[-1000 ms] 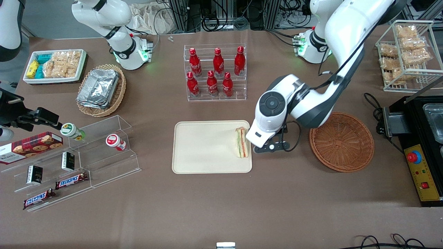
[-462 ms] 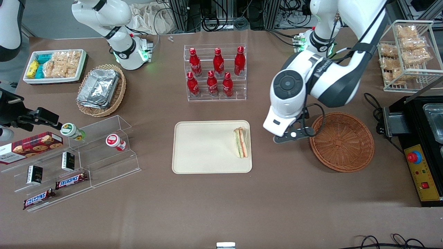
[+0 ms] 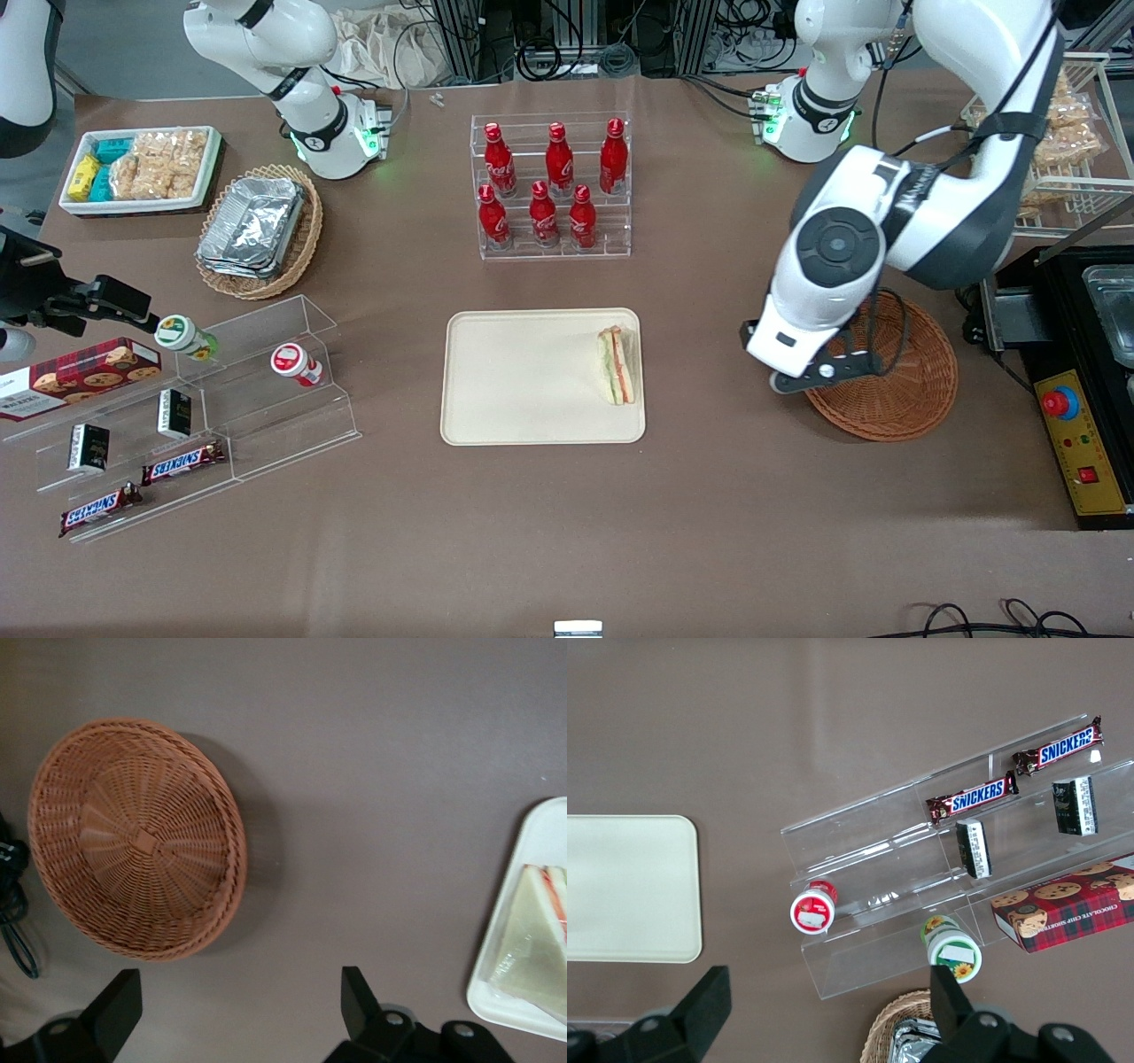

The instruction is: Place sandwich from basket to tray

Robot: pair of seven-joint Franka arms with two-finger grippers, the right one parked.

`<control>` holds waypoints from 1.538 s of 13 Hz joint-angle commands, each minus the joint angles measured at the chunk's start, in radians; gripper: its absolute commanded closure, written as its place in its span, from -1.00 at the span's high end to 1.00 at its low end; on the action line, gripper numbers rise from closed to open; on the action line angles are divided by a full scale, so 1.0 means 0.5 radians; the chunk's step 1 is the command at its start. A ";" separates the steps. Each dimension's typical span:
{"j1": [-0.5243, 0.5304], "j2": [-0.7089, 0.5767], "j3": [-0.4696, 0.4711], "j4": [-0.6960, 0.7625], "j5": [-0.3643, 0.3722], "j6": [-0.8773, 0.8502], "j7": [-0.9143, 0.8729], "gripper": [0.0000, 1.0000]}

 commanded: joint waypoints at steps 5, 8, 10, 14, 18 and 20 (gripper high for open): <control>-0.114 -0.291 0.449 -0.051 -0.223 -0.021 0.753 1.00; -0.270 -0.347 0.798 -0.045 -0.319 -0.042 1.055 1.00; -0.350 -0.356 0.980 -0.029 -0.414 -0.030 1.220 1.00; -0.387 -0.436 1.192 -0.029 -0.530 -0.042 1.530 1.00; -0.485 -0.448 1.343 -0.029 -0.577 -0.030 1.574 1.00; -0.488 -0.445 1.346 -0.026 -0.577 -0.024 1.559 1.00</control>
